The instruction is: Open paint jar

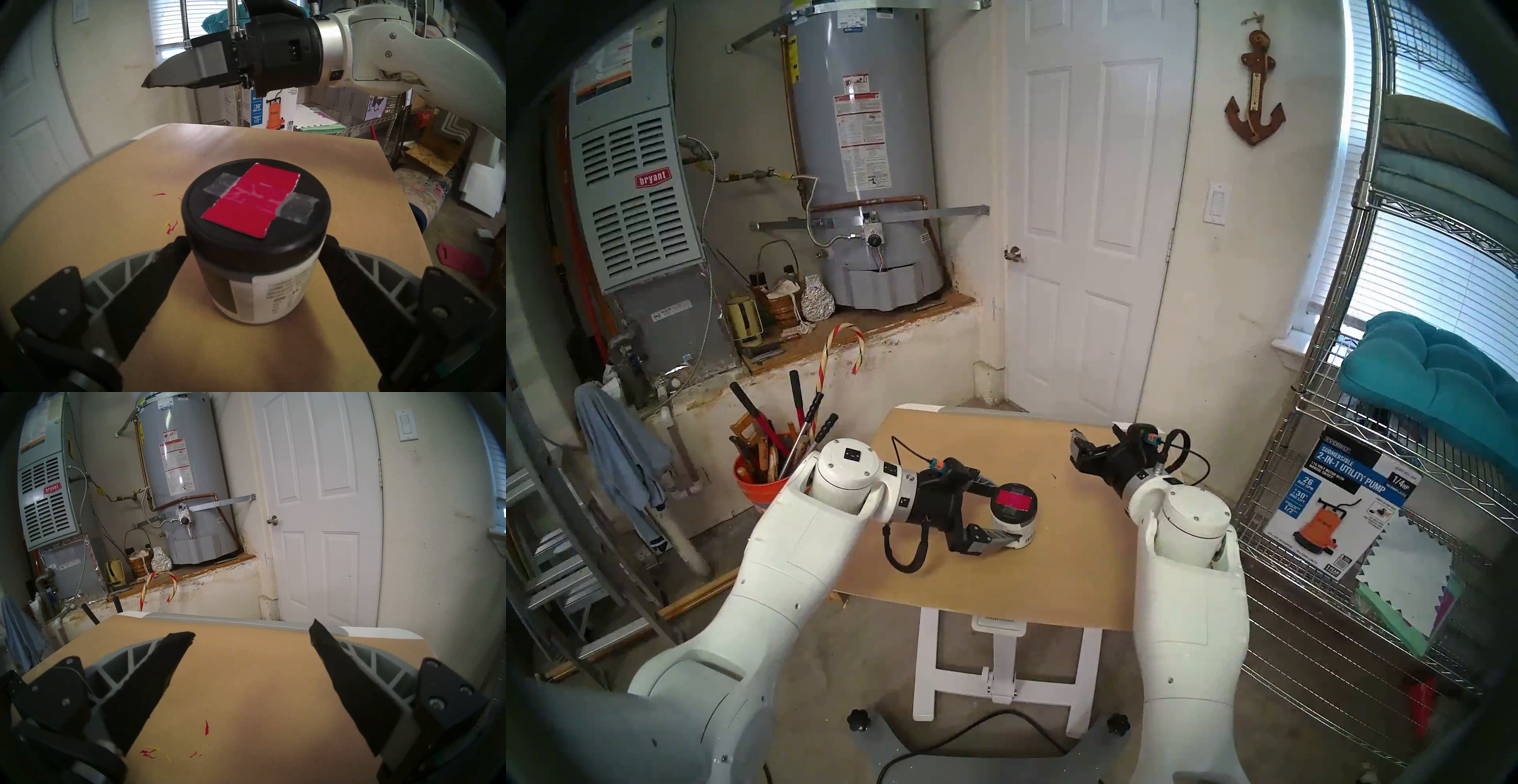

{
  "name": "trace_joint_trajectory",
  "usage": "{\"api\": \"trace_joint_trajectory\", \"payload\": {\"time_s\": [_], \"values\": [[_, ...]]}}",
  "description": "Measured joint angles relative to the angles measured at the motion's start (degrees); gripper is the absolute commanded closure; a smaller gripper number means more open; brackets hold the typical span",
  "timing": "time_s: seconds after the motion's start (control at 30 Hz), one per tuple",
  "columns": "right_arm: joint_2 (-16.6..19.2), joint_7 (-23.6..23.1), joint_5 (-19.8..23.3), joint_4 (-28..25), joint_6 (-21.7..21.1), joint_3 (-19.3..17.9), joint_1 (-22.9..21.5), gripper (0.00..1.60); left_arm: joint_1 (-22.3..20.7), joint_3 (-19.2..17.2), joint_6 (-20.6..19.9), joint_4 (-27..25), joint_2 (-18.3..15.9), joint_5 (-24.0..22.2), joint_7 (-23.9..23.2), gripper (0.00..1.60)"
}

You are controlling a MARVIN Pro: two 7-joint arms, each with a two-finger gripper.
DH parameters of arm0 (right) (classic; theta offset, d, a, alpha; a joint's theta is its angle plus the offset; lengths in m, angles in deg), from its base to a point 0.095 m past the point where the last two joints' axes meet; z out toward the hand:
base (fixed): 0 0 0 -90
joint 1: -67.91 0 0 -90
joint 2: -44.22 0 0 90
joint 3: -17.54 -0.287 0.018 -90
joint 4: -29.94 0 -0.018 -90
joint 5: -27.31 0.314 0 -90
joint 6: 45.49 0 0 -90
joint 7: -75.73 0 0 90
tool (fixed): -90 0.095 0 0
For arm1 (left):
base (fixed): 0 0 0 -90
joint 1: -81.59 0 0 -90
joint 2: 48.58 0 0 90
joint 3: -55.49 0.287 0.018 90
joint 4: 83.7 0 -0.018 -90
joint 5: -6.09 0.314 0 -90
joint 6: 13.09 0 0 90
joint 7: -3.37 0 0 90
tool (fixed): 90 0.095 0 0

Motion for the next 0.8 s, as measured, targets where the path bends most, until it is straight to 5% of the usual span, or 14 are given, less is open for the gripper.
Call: {"api": "trace_joint_trajectory", "payload": {"time_s": [0.8], "values": [[0.0,0.0,0.0,0.0,0.0,0.0,0.0,0.00,-1.4,0.9,-1.8,0.7,-0.9,1.1,-2.9,0.00]]}}
